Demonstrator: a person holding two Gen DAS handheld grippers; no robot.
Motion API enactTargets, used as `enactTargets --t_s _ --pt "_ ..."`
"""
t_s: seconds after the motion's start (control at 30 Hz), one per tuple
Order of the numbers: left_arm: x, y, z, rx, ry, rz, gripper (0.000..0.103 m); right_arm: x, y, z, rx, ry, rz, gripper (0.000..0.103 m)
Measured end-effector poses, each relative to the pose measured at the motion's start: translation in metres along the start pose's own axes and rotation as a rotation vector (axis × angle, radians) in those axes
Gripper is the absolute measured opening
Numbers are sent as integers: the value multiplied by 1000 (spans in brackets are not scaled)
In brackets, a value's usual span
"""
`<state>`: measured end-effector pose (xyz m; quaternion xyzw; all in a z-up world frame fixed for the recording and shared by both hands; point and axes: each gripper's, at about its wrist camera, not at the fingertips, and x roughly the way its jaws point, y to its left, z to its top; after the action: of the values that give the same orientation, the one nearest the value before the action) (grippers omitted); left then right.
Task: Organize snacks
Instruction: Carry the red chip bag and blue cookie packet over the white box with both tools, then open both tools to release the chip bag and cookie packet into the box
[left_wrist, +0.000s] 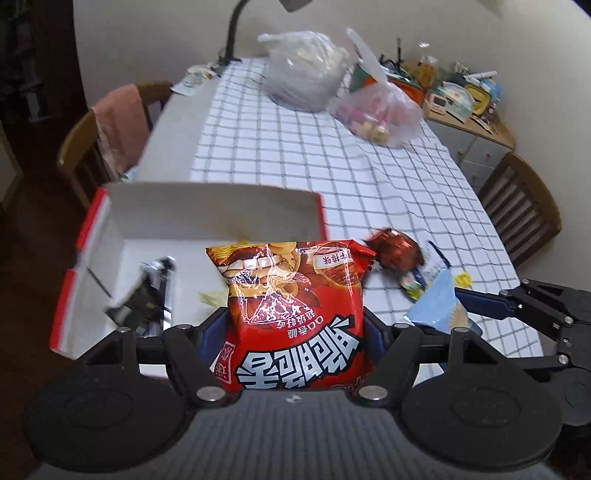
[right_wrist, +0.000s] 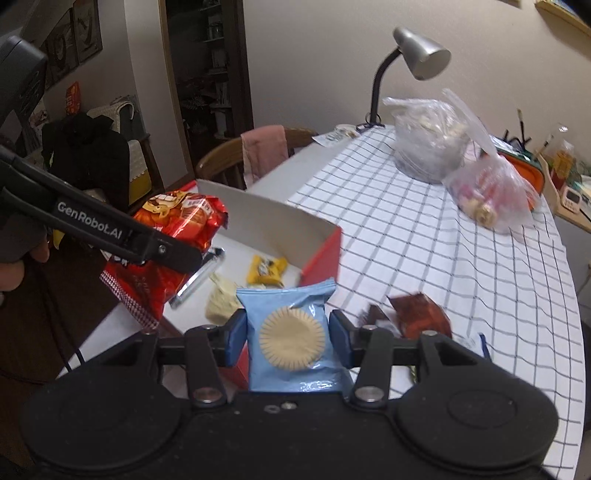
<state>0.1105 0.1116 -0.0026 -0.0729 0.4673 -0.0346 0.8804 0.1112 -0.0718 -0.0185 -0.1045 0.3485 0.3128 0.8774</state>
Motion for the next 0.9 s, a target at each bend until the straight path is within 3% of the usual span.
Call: enactTargets --t_s 0.4,0.73,0.9 --pt "9 76 27 25 -21 123 73 61 38 35 -1 31 -25 47" --pt "61 117 40 52 74 187 73 132 61 41 -31 122 -60 47" --pt "89 123 40 67 132 180 73 157 71 33 -47 177 -59 46"
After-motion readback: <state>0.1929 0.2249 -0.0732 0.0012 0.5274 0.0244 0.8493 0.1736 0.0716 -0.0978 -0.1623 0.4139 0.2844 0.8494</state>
